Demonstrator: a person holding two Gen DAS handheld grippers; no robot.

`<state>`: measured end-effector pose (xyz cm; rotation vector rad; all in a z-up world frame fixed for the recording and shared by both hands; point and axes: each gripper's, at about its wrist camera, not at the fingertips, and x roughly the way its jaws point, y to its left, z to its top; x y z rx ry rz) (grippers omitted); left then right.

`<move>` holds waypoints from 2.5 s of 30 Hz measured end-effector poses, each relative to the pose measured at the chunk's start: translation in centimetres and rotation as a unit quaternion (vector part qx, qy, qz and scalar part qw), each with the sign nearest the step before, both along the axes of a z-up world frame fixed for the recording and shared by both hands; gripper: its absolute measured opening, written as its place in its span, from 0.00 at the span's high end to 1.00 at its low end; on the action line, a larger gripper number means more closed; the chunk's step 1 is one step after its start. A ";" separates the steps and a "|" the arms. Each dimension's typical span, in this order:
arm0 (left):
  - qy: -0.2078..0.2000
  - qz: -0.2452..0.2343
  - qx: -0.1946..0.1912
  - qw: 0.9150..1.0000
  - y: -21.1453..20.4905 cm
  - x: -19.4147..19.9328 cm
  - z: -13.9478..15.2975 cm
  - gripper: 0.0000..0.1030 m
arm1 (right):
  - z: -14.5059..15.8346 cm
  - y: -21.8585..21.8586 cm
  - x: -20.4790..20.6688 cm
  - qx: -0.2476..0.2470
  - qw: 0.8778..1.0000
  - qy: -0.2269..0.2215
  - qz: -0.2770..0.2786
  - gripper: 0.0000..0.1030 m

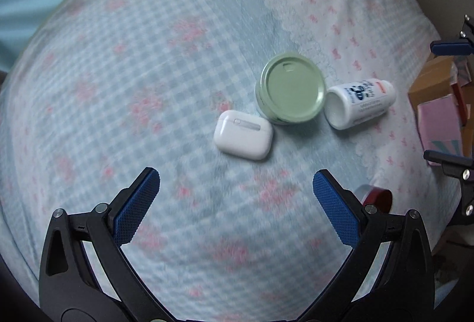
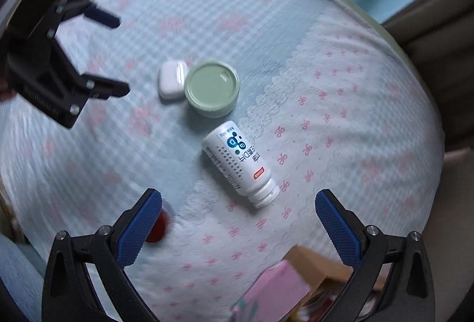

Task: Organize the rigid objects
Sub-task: 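Withdraw both tools and move toward the remaining items, then grasp the white earbud case with the left tool while the right tool grasps the white pill bottle, then carry earbud case and pill bottle into the cardboard box and release both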

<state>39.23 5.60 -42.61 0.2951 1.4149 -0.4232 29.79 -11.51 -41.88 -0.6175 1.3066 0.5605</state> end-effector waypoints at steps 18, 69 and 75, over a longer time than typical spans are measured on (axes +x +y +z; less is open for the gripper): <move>0.035 -0.046 0.042 0.997 -5.0 3.3 -9.2 0.14 | -10.7 2.3 2.6 -0.079 0.984 0.067 0.142 0.39; -0.082 0.032 -0.111 0.990 -1.6 -11.2 16.5 0.44 | 11.7 -8.1 -9.2 0.217 0.921 0.087 -0.311 0.51; -0.099 0.015 -0.106 0.989 -6.1 -14.3 19.4 0.44 | 13.8 -13.0 -11.7 0.239 0.910 0.066 -0.333 0.51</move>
